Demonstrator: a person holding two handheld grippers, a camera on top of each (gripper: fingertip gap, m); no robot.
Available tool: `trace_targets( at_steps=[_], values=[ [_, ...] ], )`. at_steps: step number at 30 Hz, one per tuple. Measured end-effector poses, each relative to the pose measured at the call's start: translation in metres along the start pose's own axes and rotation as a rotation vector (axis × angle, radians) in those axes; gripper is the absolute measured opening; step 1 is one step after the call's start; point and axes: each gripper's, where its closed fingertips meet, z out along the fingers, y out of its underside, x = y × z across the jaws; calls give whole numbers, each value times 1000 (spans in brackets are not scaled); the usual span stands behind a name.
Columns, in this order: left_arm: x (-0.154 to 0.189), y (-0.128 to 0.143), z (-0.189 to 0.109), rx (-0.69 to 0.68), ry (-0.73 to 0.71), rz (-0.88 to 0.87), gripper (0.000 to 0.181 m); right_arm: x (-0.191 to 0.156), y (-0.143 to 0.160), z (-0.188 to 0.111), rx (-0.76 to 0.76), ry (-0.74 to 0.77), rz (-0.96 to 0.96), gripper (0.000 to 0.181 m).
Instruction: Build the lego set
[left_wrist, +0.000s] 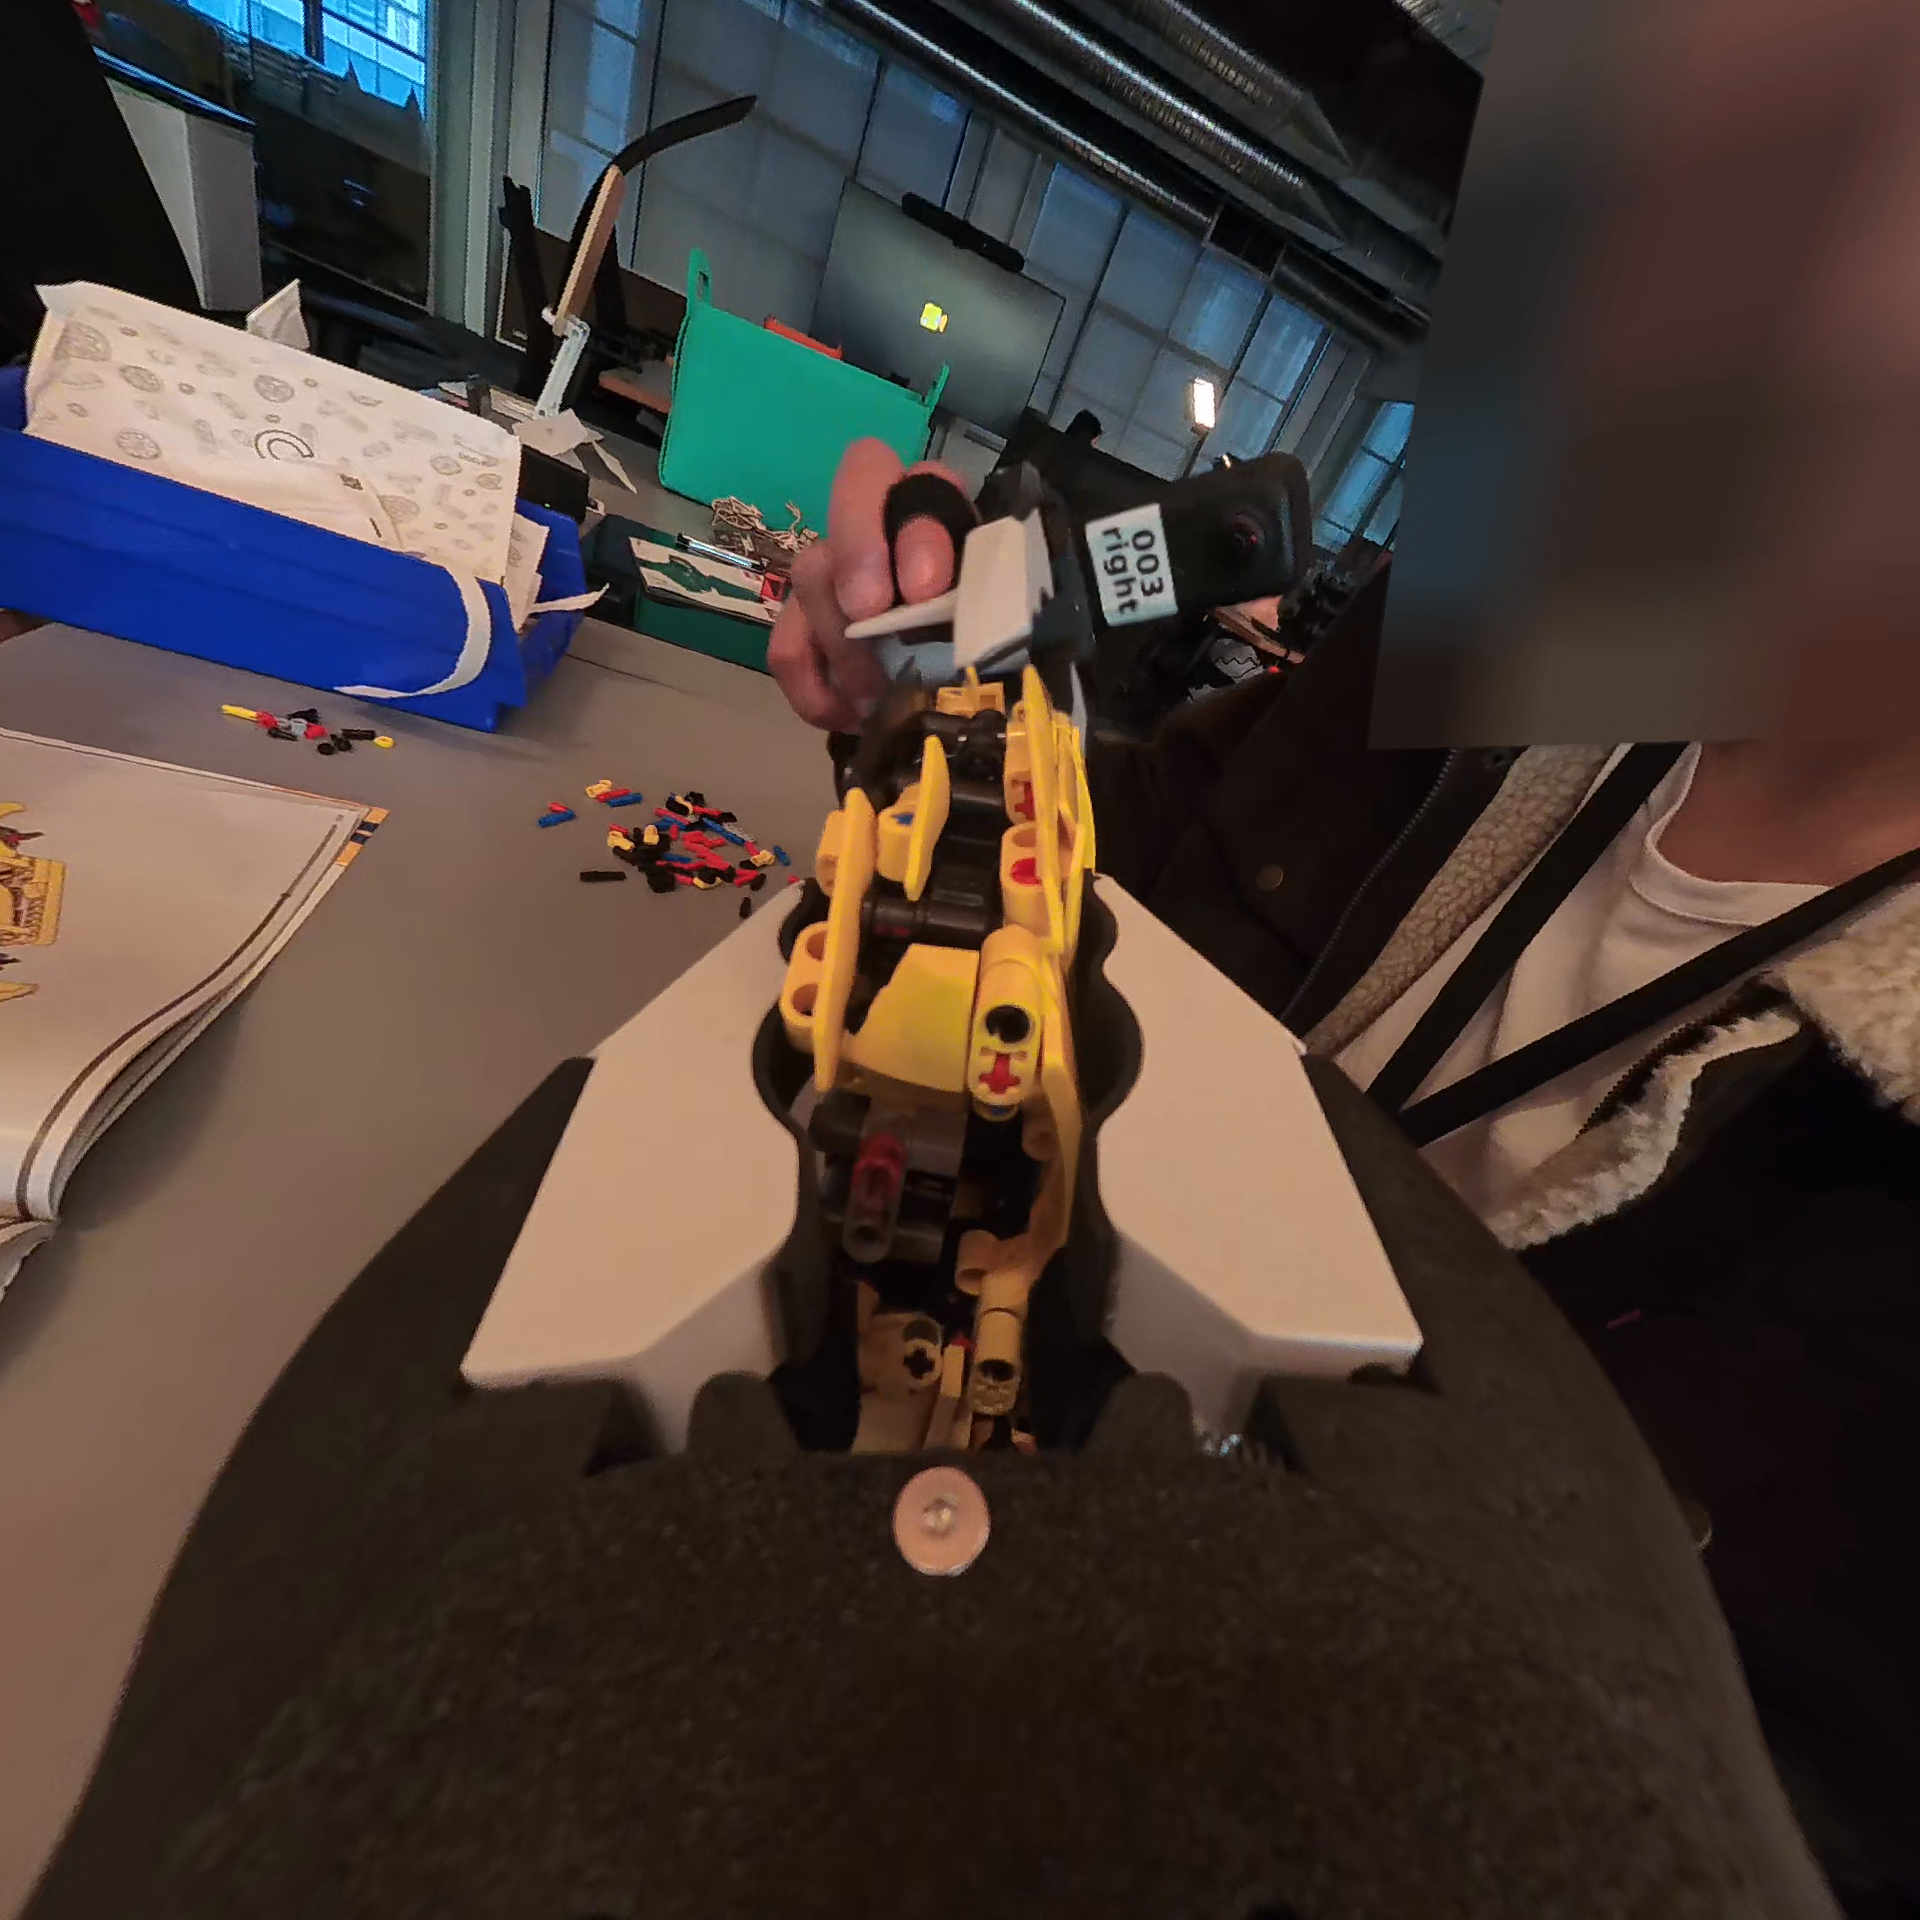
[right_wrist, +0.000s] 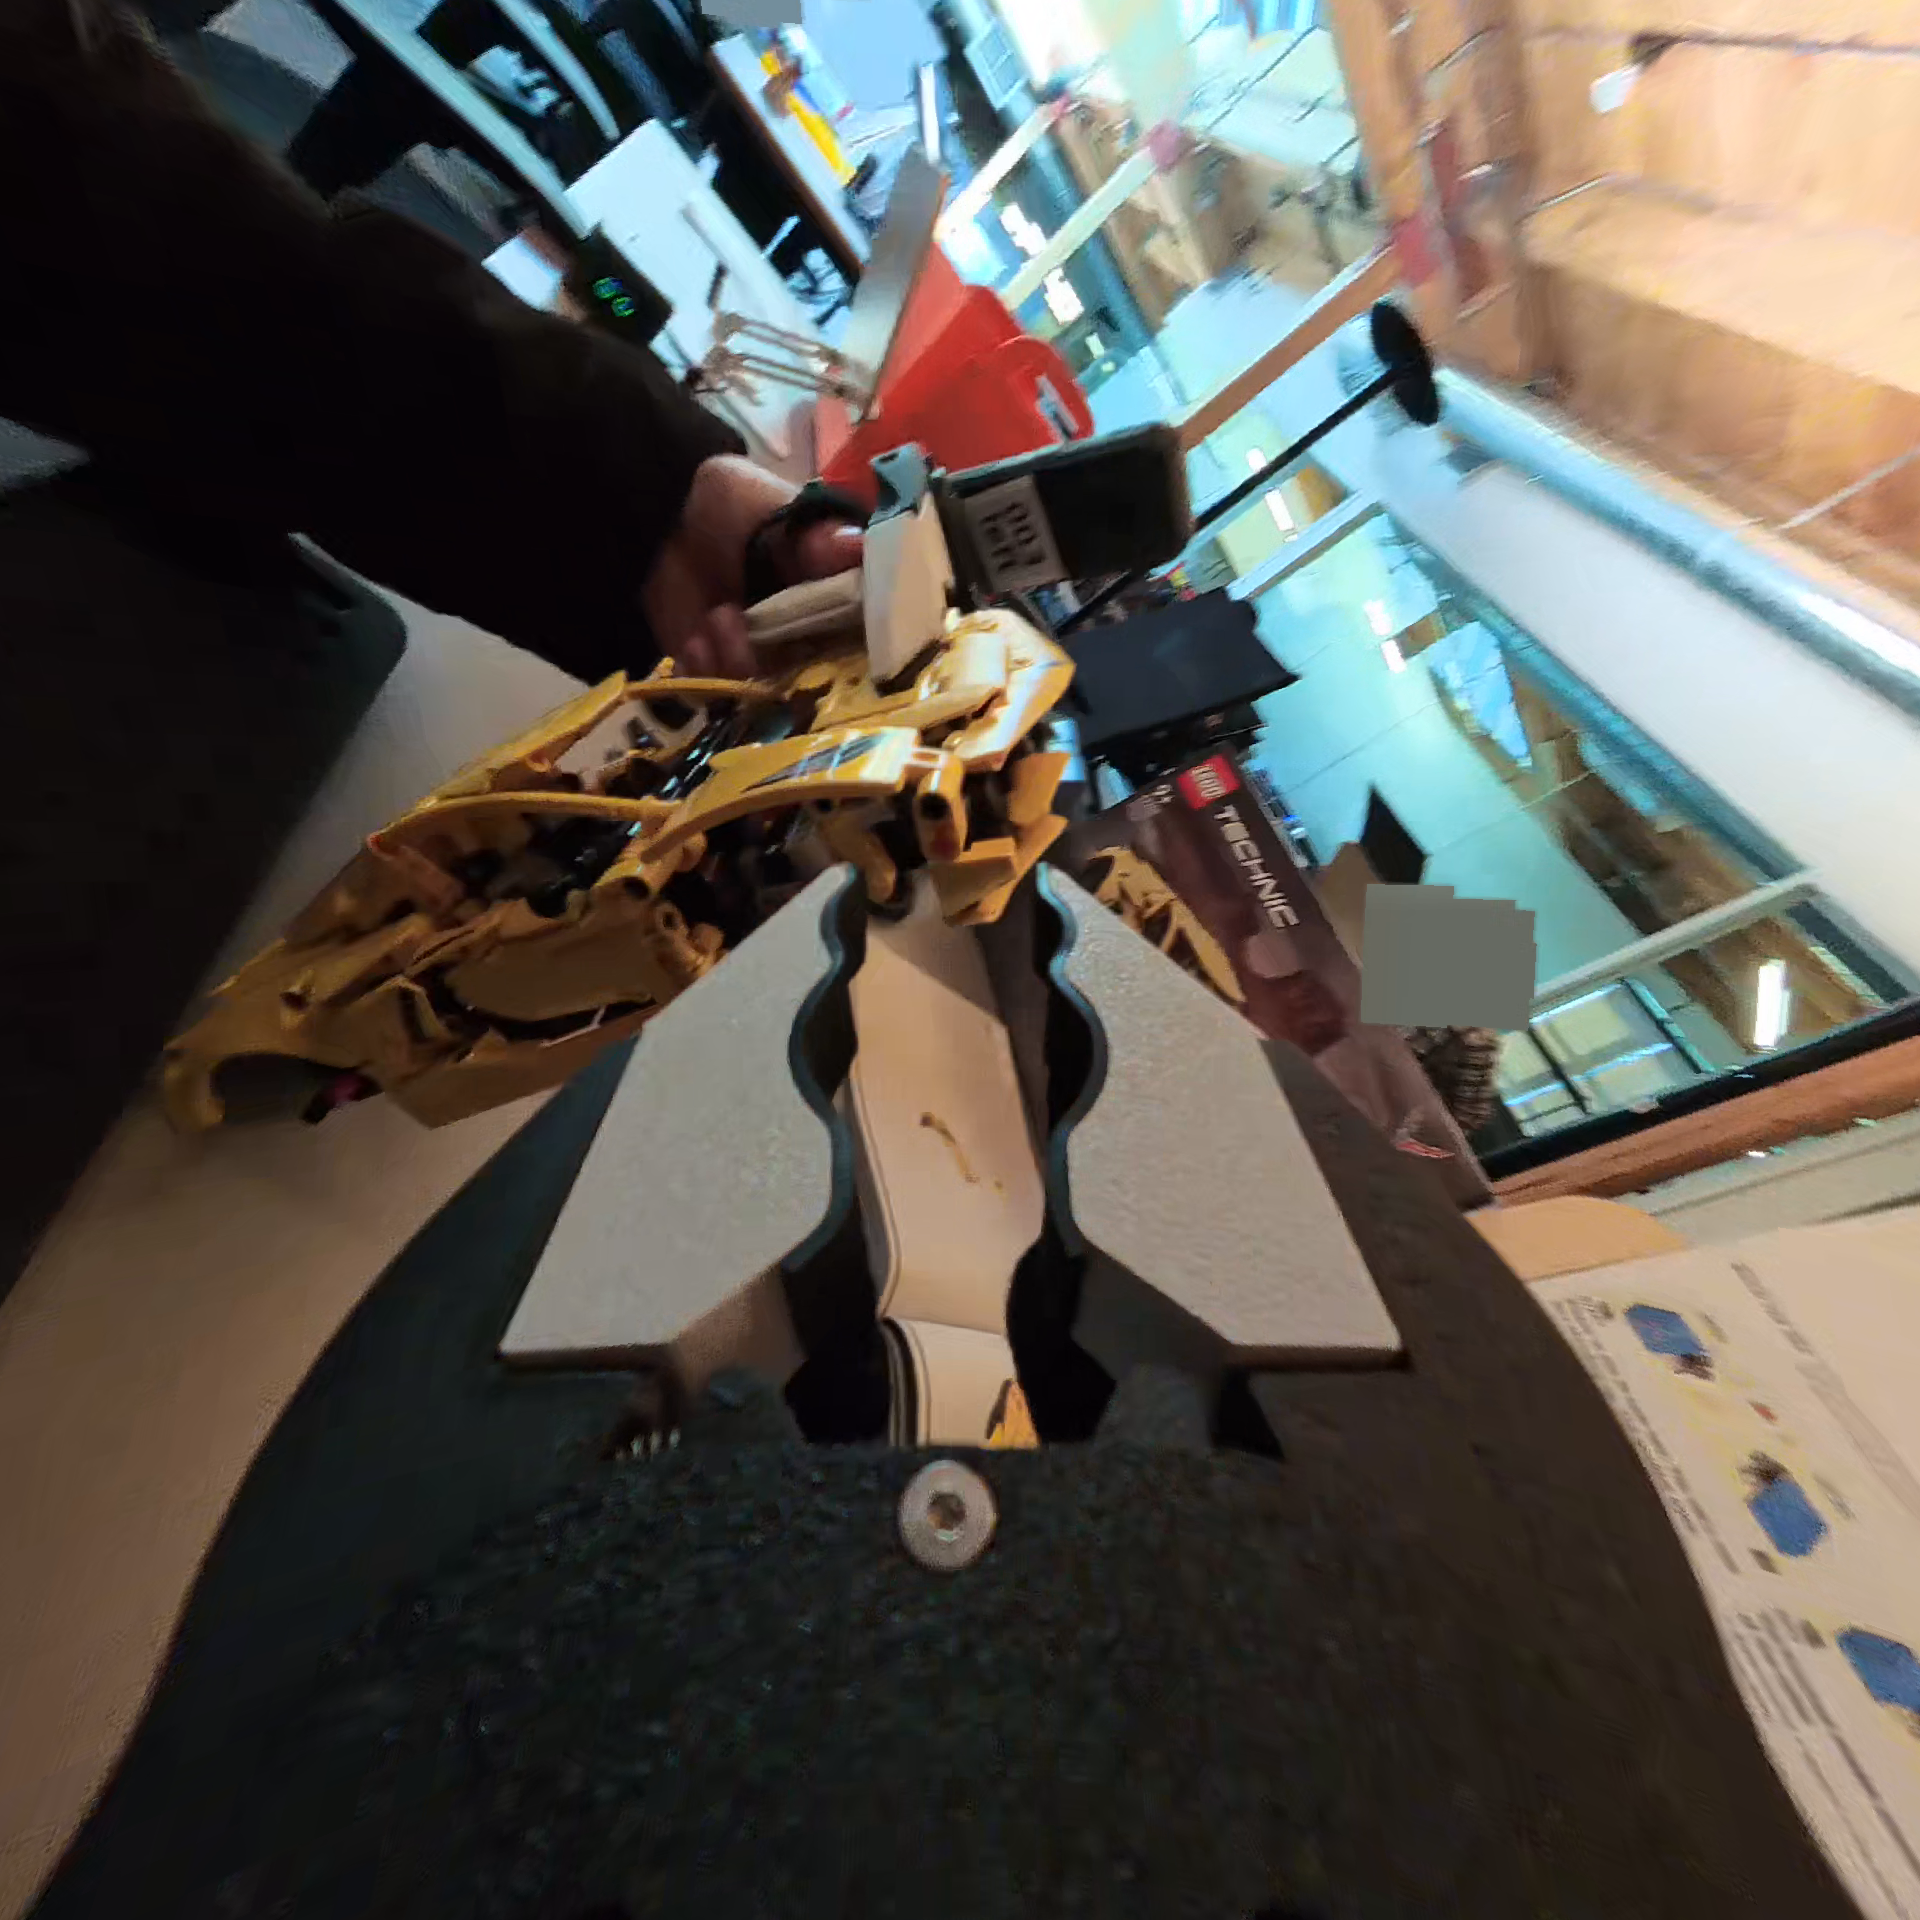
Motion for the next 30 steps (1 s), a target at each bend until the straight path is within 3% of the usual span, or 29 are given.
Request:
trace_targets(
  at_steps=[2, 6, 15, 26, 30],
  values=[
    [2, 0, 1, -4, 4, 7, 48, 1, 4, 3, 0, -14, -1, 32],
    [4, 1, 0, -10, 2, 9, 48, 2, -6, 3, 47, 2, -8, 15],
    [8, 1, 3, -5, 21, 12, 46, -1, -3, 2, 16, -82, 154, 15],
    [13, 1, 4, 2, 55, 7, 43, 0, 0, 2, 48, 1, 80, 14],
    [12, 1, 4, 6, 65, -3, 43, -1, 1, -1, 72, 8, 172, 15]
  ],
)
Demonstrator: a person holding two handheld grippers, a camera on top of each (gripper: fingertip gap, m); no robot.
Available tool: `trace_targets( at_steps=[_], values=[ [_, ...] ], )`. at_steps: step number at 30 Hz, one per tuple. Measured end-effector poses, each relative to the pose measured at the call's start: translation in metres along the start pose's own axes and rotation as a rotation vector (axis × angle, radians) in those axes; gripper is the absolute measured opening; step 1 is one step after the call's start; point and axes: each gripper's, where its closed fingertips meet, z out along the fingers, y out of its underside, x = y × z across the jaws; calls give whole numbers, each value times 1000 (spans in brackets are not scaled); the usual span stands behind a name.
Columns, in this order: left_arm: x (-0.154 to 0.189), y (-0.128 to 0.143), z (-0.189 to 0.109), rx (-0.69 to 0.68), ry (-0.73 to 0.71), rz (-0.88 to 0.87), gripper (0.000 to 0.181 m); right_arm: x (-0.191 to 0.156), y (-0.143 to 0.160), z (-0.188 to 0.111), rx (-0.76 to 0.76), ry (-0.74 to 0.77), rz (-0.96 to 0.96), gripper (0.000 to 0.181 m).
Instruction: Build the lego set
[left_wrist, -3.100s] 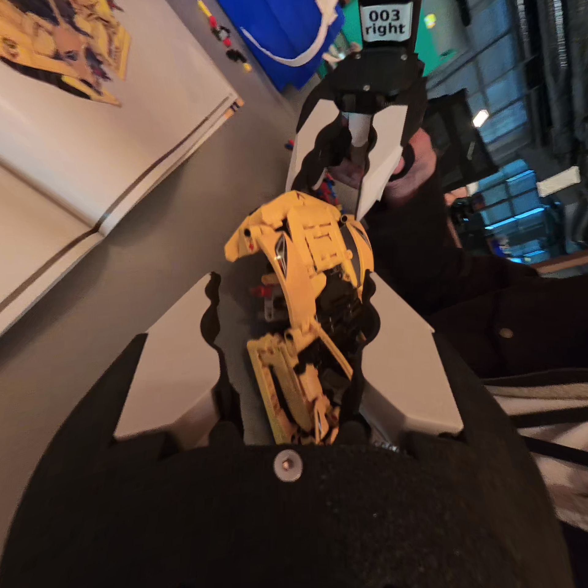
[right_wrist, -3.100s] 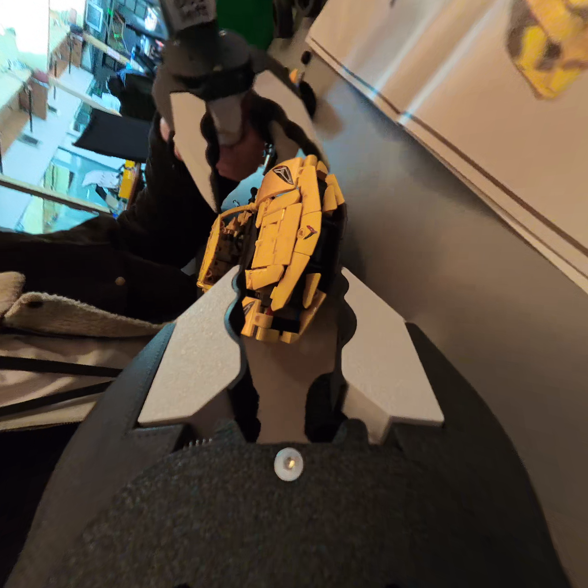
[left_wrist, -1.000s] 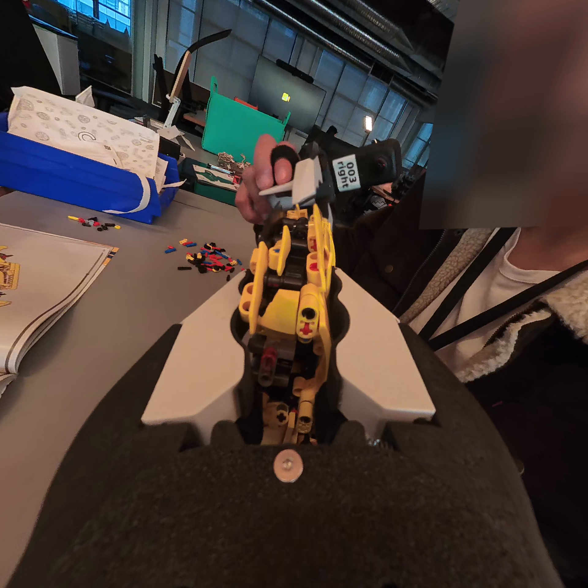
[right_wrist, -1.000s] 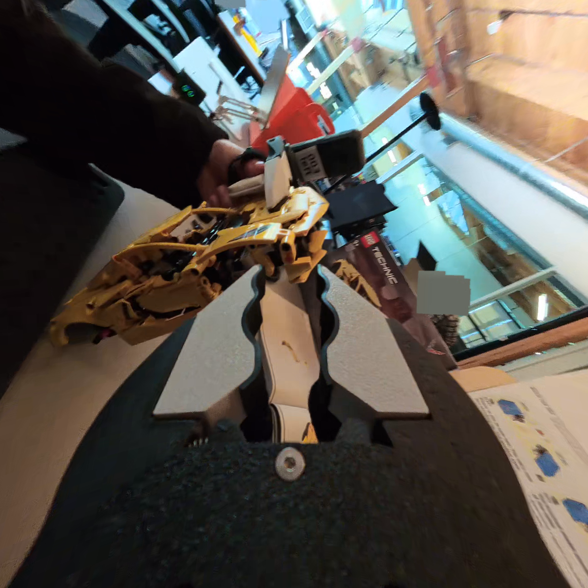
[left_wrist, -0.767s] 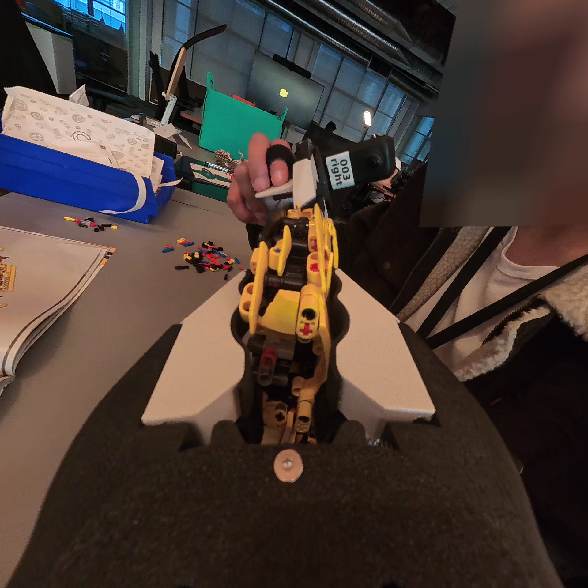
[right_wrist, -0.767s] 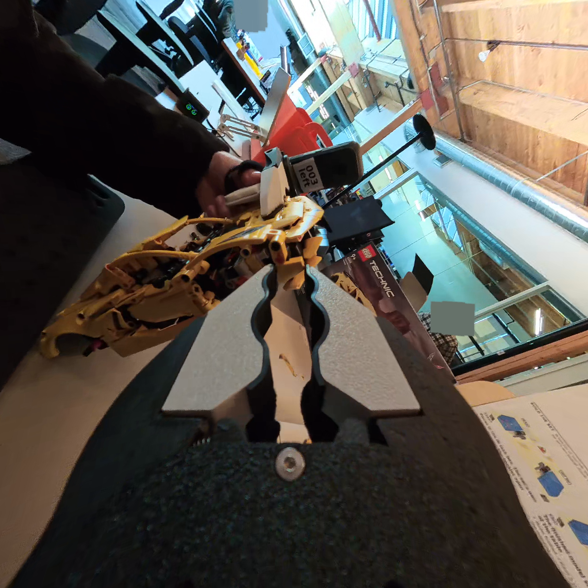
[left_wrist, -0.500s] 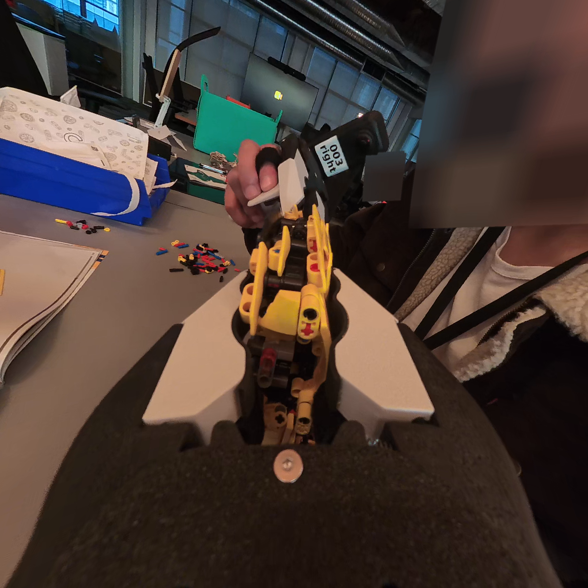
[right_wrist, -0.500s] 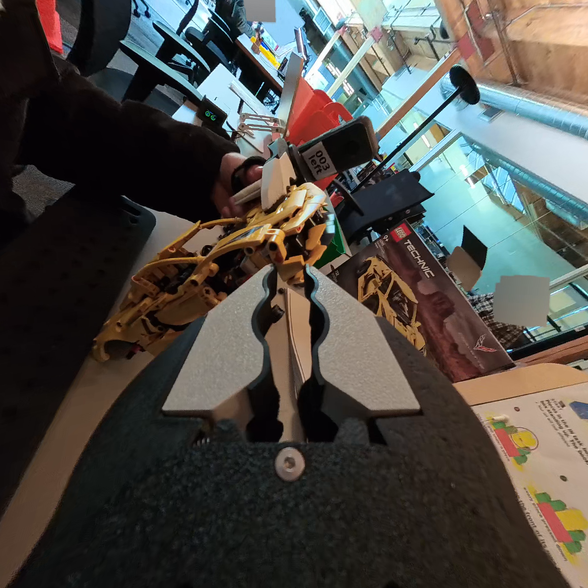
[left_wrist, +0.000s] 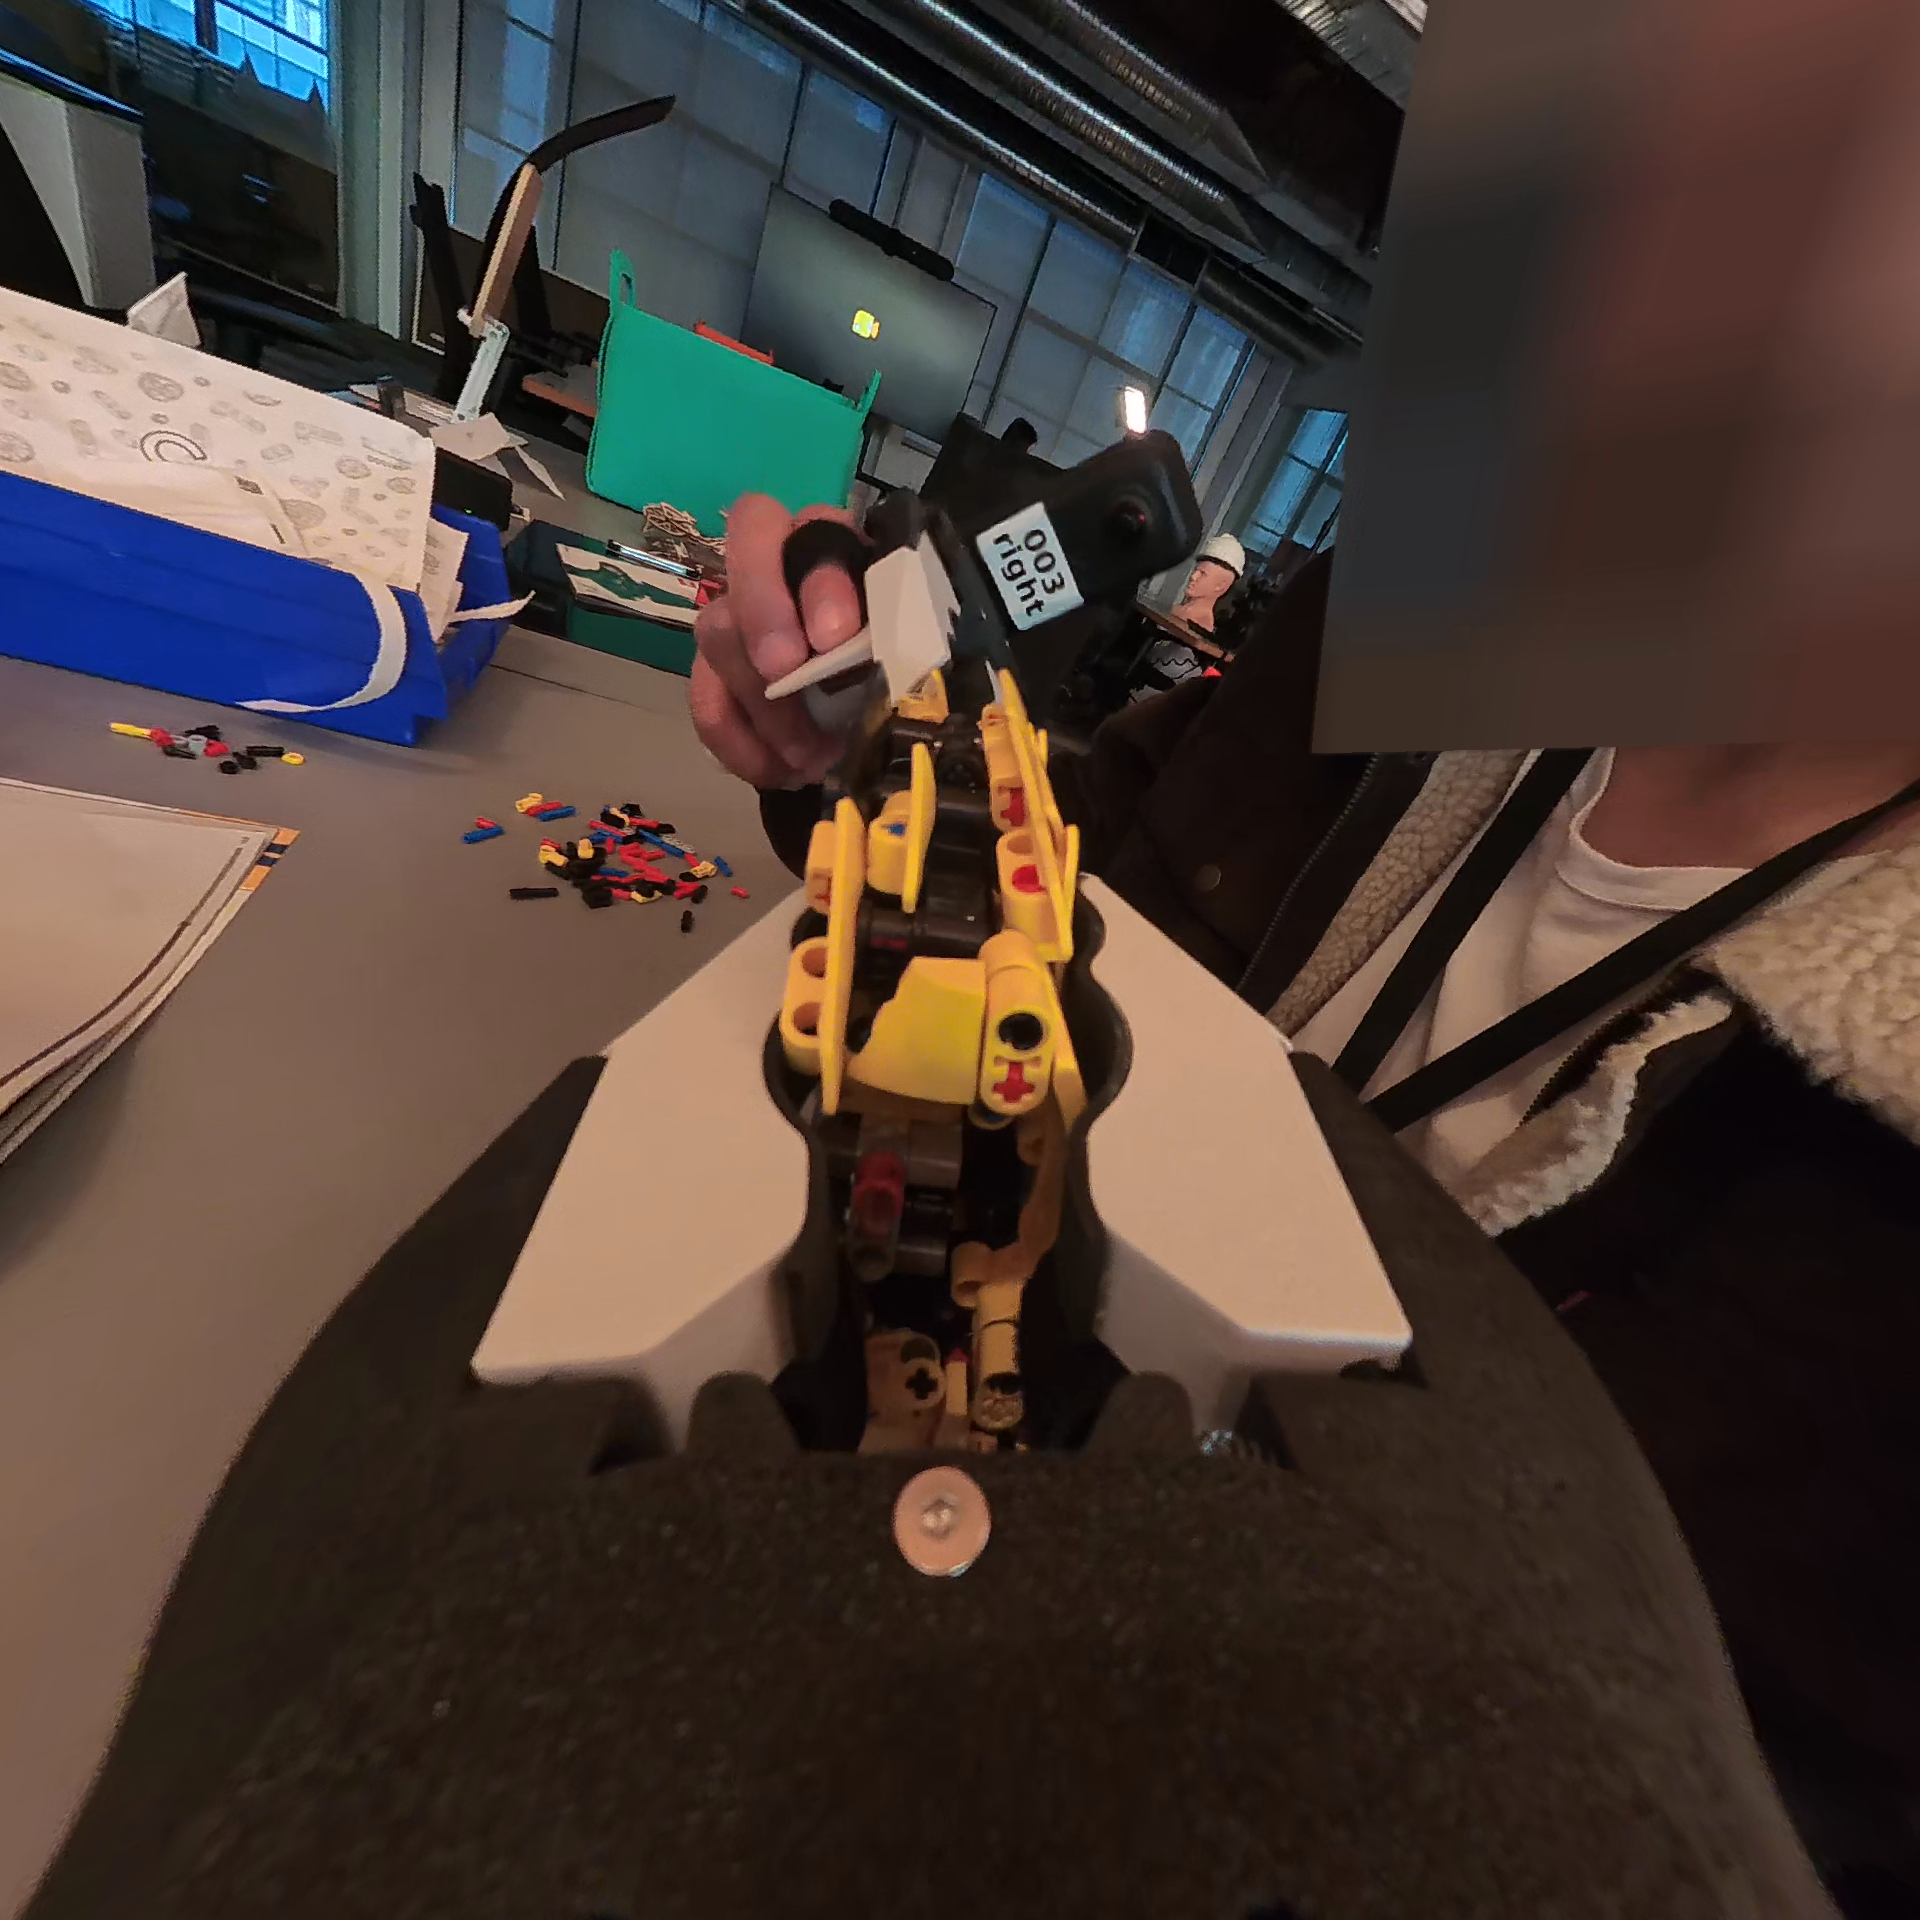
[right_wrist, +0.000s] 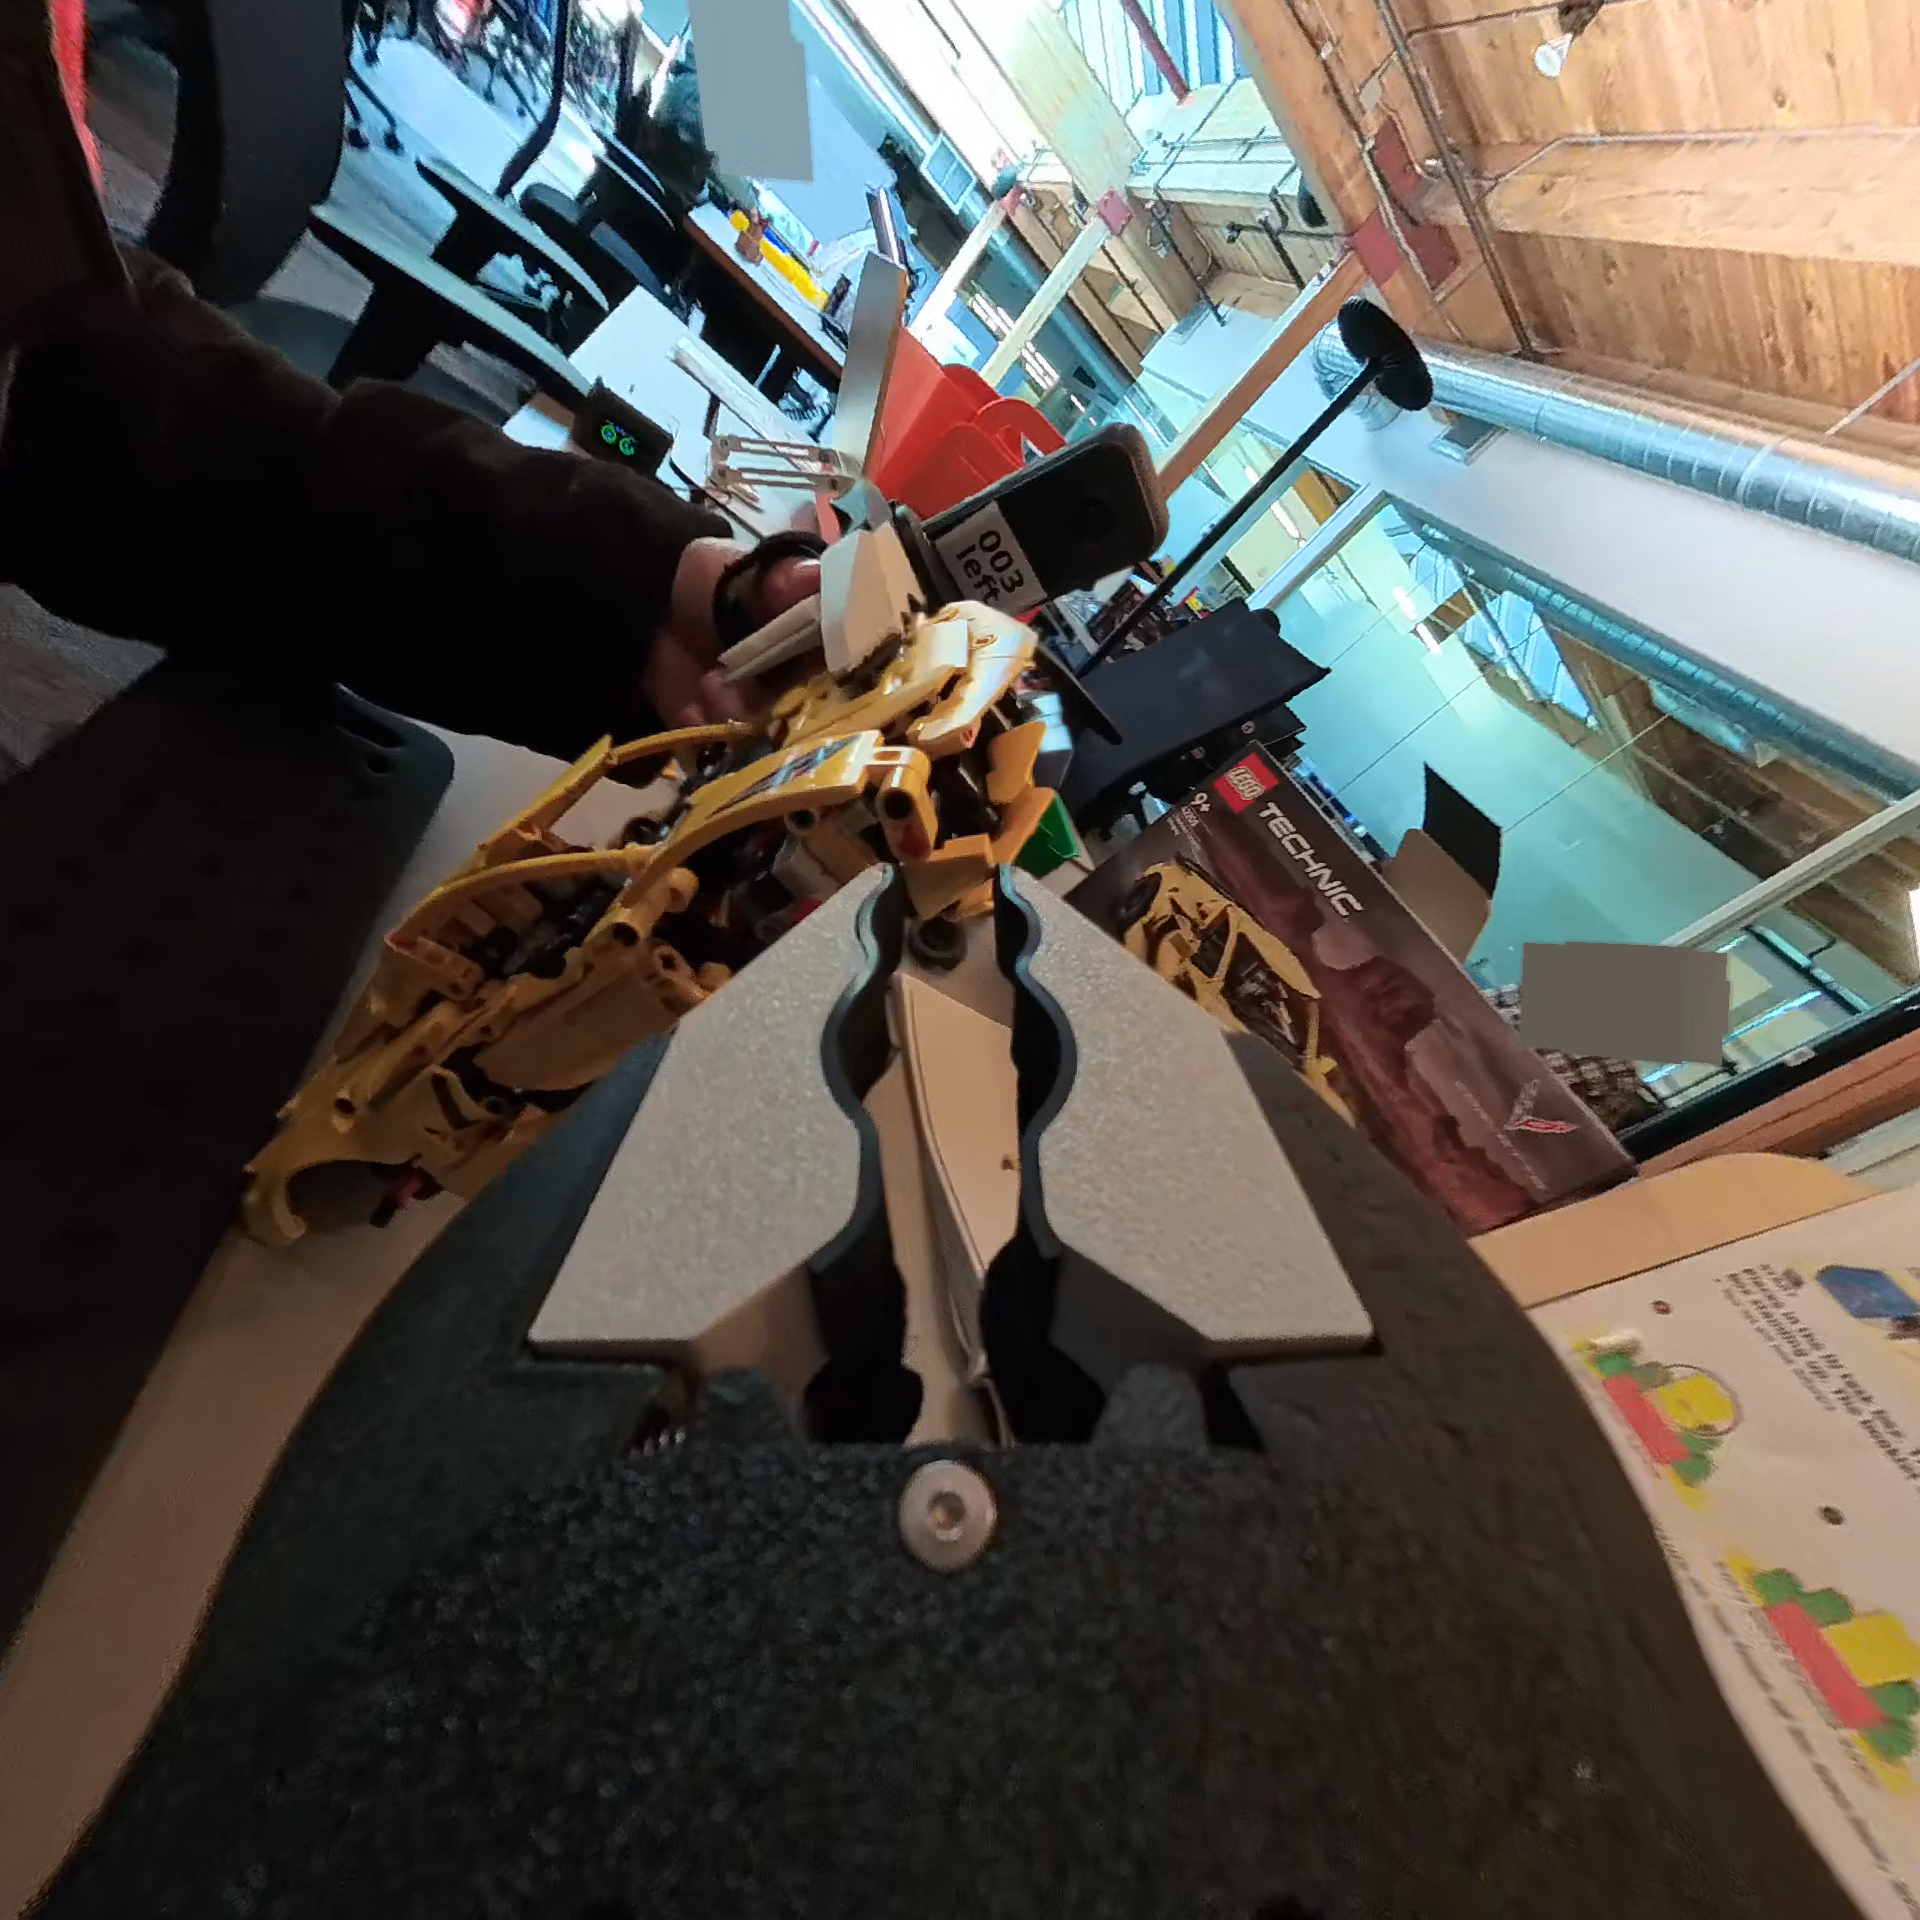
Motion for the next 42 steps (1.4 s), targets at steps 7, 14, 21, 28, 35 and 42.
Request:
trace_targets(
  at_steps=[7, 14, 21, 28, 35, 42],
  values=[
    [-2, -5, 5, 52, -47, 143, 49, -2, -8, 0, 53, 22, 10, 14],
    [13, -5, 7, 53, 9, 178, 49, -9, -15, -2, 132, -12, 27, 13],
    [25, -25, 11, 145, 49, 198, 48, -9, -15, -1, 138, -17, 33, 12],
    [17, -16, 11, -39, -77, 124, 45, -7, -12, 0, 109, -5, -3, 12],
    [21, 10, 18, -498, -101, 83, 46, -13, -19, 0, 117, -35, -33, 12],
    [22, 4, 32, -506, -80, -92, 43, -11, -16, -2, 107, -30, -40, 12]
  ],
)
